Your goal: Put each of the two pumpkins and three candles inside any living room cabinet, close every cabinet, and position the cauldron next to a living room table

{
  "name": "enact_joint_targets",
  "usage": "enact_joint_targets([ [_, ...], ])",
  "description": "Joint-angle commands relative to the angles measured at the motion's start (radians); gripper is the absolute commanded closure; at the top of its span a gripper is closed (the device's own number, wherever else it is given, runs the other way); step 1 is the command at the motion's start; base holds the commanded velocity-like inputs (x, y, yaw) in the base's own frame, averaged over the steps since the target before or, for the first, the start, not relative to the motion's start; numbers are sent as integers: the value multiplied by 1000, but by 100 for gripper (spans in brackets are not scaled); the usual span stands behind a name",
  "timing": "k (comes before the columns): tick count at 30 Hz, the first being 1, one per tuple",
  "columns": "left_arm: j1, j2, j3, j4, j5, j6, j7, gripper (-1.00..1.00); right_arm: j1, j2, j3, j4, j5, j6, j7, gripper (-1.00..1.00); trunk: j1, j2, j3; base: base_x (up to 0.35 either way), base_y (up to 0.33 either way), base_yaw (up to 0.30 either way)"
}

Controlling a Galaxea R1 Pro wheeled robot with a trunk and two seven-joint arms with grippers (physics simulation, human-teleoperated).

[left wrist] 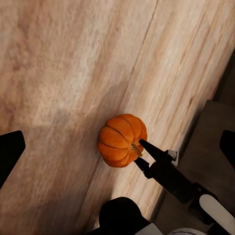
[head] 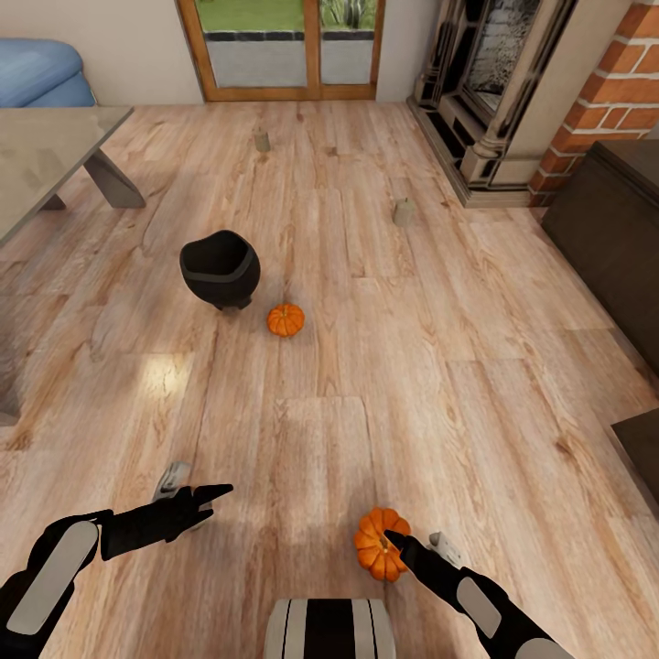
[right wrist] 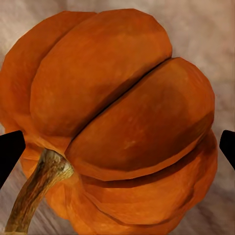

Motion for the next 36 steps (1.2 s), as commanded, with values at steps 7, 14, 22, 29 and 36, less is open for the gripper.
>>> enact_joint_targets([
  [7, 0, 0, 1, 0, -7, 4, -8, -100, 0, -1, 4, -1, -10, 4, 0, -100, 0, 0, -1, 0, 0, 0],
  [14, 0, 0, 1, 0, -7, 4, -8, -100, 0, 0, 4, -1, -10, 4, 0, -100, 2, -1, -16, 0, 0, 0],
  [22, 0, 0, 1, 0, -7, 4, -9, -100, 0, -1, 4, -1, -10, 6, 0, -100, 3, -2, -31, 0, 0, 0],
  [29, 0, 0, 1, 0, -7, 4, -8, -100, 0, 0, 4, -1, -10, 6, 0, -100, 3, -2, -31, 0, 0, 0],
  [36, 0, 0, 1, 0, -7, 4, -9, -100, 0, 1, 4, -1, -10, 6, 1, 100, 3, -2, -31, 0, 0, 0],
])
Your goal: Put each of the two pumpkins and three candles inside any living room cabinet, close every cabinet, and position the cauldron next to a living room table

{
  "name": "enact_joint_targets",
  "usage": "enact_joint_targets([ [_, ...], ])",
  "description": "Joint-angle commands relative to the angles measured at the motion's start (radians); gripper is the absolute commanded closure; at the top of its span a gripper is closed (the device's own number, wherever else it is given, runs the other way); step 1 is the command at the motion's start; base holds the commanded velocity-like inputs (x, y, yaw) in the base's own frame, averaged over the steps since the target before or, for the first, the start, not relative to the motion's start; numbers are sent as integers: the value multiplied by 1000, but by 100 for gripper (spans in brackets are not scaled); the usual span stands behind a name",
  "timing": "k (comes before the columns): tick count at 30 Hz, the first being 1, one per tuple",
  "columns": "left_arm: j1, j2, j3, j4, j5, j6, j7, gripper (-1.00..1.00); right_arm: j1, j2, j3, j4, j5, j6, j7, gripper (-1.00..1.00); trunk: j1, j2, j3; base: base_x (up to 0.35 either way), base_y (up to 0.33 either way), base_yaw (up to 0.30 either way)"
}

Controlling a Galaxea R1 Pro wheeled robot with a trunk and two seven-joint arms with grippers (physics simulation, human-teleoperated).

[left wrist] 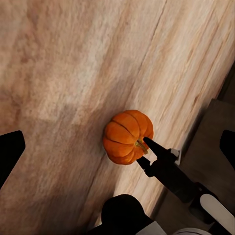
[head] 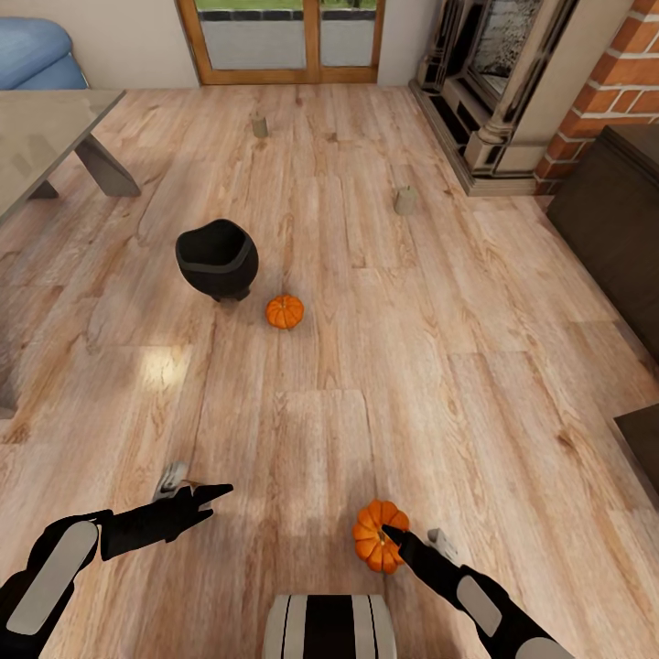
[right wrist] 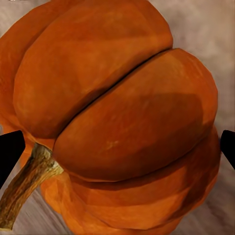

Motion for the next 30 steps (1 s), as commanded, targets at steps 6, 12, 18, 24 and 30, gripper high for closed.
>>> enact_joint_targets([
  [6, -1, 0, 1, 1, -8, 4, -8, -100, 1, 0, 10, -8, 3, 5, -57, 100, 0, 0, -1, 0, 0, 0],
  [12, -1, 0, 1, 1, -8, 4, -8, -100, 1, 0, 12, -9, 3, 4, -57, 100, 0, 0, -1, 0, 0, 0],
  [18, -1, 0, 1, 1, -8, 4, -8, -100, 1, 0, 12, -8, 3, 4, -57, 100, 0, 0, -1, 0, 0, 0],
  [24, -1, 0, 1, 1, -8, 4, -8, -100, 1, 0, 12, -8, 3, 4, -57, 100, 0, 0, -1, 0, 0, 0],
  [30, -1, 0, 1, 1, -8, 4, -8, -100, 1, 0, 12, -8, 3, 4, -57, 100, 0, 0, -1, 0, 0, 0],
])
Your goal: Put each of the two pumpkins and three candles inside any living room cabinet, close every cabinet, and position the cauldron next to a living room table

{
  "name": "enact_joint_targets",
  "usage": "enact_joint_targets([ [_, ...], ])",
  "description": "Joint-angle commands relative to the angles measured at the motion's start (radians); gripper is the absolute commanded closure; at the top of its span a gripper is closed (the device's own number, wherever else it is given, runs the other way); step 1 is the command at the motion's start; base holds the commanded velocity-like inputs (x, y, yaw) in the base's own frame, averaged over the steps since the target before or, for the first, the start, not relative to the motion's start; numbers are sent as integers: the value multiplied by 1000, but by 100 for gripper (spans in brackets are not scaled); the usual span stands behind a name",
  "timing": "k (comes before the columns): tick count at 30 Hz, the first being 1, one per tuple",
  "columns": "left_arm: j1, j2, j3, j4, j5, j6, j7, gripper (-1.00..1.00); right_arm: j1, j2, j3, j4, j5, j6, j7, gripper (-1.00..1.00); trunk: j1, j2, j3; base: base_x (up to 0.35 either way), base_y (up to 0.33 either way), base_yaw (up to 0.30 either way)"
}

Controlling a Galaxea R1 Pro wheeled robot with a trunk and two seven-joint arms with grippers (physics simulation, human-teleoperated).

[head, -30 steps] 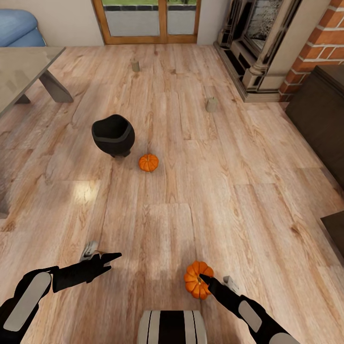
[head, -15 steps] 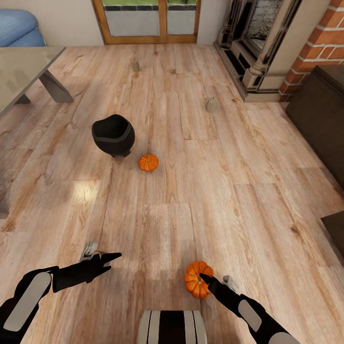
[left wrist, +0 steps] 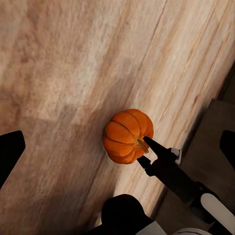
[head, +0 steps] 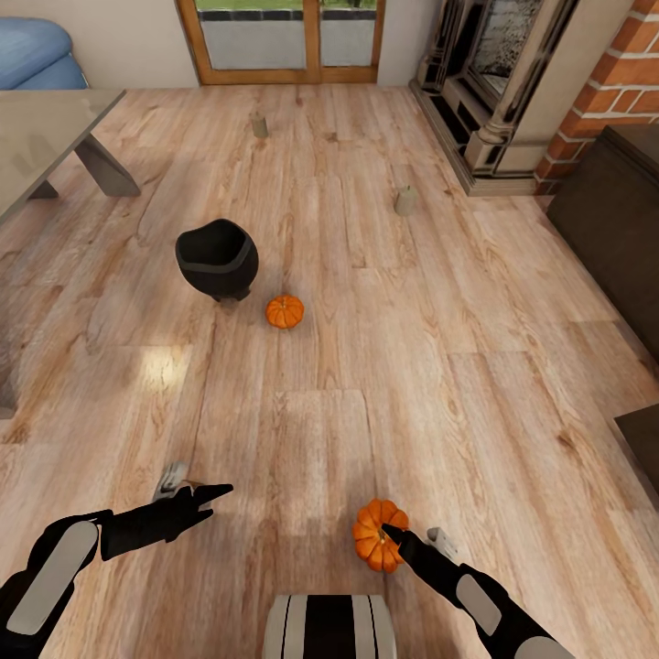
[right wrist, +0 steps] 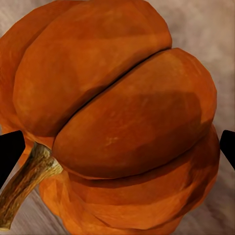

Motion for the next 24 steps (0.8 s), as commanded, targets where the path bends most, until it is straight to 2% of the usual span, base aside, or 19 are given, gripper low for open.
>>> enact_joint_targets([
  [1, -1, 0, 1, 0, -7, 4, -8, -100, 0, 0, 6, 2, 3, 3, -45, 100, 0, 0, 3, 0, 0, 0],
  [24, -1, 0, 5, 19, -9, 3, -6, -100, 0, -2, 4, 2, -4, 1, -30, 100, -11, 6, 92, 0, 0, 0],
])
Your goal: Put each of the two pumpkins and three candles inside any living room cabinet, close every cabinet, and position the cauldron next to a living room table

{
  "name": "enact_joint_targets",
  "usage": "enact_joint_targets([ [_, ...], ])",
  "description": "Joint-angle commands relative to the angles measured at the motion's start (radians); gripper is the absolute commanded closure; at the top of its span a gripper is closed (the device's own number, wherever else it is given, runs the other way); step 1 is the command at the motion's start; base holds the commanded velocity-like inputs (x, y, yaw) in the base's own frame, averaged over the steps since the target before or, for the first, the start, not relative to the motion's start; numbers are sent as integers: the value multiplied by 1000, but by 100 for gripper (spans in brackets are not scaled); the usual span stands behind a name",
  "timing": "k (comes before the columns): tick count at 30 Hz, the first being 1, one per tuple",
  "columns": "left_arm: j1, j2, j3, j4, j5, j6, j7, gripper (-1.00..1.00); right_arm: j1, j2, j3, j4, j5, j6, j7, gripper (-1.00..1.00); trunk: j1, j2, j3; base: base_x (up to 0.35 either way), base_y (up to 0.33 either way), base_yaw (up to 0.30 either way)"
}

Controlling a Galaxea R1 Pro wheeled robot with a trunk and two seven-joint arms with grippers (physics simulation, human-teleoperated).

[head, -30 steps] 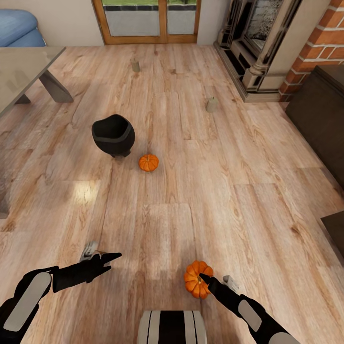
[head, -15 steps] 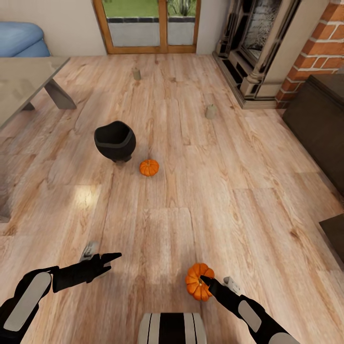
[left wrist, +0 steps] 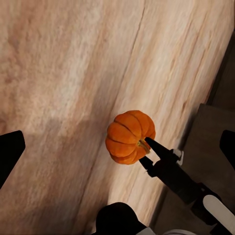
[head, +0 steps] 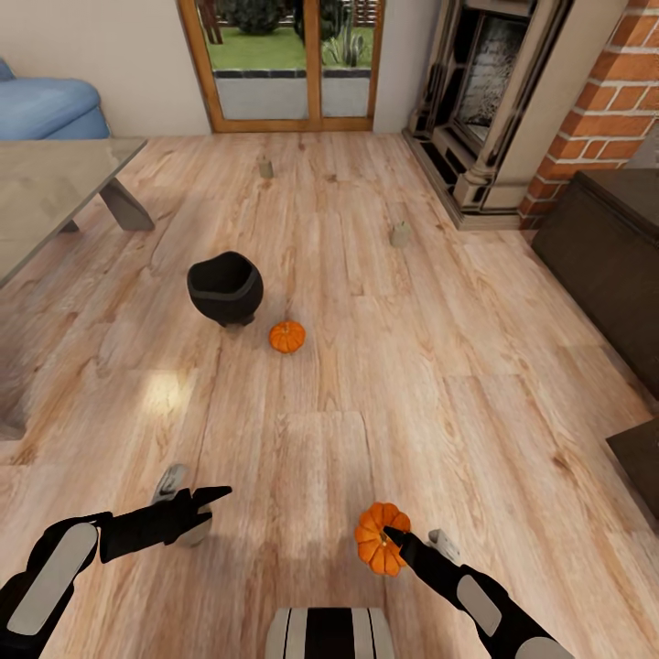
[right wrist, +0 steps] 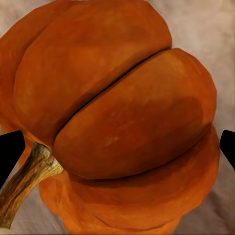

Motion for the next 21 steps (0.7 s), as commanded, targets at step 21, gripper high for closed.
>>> enact_joint_targets([
  [21, -2, 15, 1, 0, -6, 6, -3, -100, 0, -3, -3, -1, -21, 14, 2, 100, -10, 5, 81, -47, 0, 0],
])
